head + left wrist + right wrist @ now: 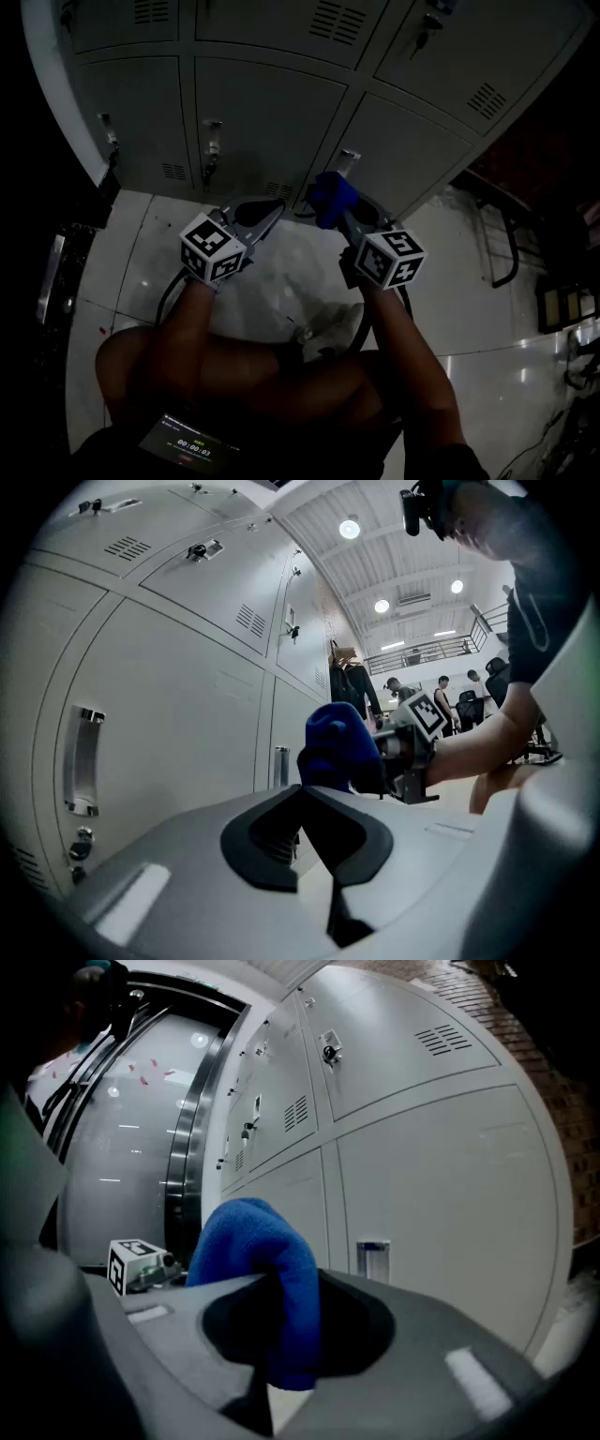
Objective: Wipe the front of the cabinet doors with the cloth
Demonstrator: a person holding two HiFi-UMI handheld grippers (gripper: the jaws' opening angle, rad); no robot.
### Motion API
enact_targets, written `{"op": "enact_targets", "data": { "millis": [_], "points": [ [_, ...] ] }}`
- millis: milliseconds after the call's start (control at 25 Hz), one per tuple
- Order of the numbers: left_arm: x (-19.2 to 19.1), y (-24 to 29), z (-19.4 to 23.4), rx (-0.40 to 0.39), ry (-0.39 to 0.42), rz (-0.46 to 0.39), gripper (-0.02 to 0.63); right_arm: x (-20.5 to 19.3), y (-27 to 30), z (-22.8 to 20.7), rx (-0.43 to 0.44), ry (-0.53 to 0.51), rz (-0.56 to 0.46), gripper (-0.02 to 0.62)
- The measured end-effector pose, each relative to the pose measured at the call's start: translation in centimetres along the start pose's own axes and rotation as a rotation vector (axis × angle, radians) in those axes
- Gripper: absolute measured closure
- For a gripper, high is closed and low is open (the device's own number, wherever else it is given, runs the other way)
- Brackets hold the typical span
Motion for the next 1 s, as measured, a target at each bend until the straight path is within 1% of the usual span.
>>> {"op": "enact_targets", "data": {
  "millis": [120, 240, 400, 480, 560, 640, 720, 1000],
  "points": [
    [0.1, 0.1, 0.5, -0.003, -0.004, -0.002, 0.600, 3.3, 1.4, -1.9, -0.053, 0.058, -0.048, 0.523],
    [-0.1, 0.1, 0.7, -0.005, -0.006, 0.002, 0.600, 6.8, 3.0, -3.5, -0.086, 0.119, -0.114, 0.523],
    [0.1, 0.0, 0.6, -0.003, -0.015, -0.004, 0.601, 10.2, 4.8, -5.2, -0.117, 0.139, -0.165, 0.523],
    [0.1, 0.0, 0.6, -0.002, -0.020, -0.006, 0.600, 10.8, 5.3, -5.6, -0.118, 0.131, -0.162, 0.523],
    [0.2, 0.0, 0.6, -0.004, -0.023, -0.006, 0.601, 10.8, 5.3, -5.6, -0.114, 0.099, -0.156, 0.523],
    [-0.1, 0.1, 0.7, -0.011, -0.015, 0.000, 0.600, 10.8, 5.2, -5.6, -0.115, 0.070, -0.149, 0.523],
    [-0.4, 0.2, 0.7, -0.010, -0.004, 0.014, 0.600, 11.0, 5.1, -5.8, -0.119, 0.063, -0.143, 0.523],
    [-0.8, 0.3, 0.6, -0.015, -0.008, 0.026, 0.600, 11.7, 2.6, -8.3, -0.182, 0.032, -0.140, 0.523]
  ]
}}
Point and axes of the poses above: the fingertips, and each gripper's own axes: y forward along the fingers, z to its left, x out of its top, the point moved 4 cm from there along -y, backward along the fingers, and after that the axes turned 6 degrees about -z, right-handed, at the moved point
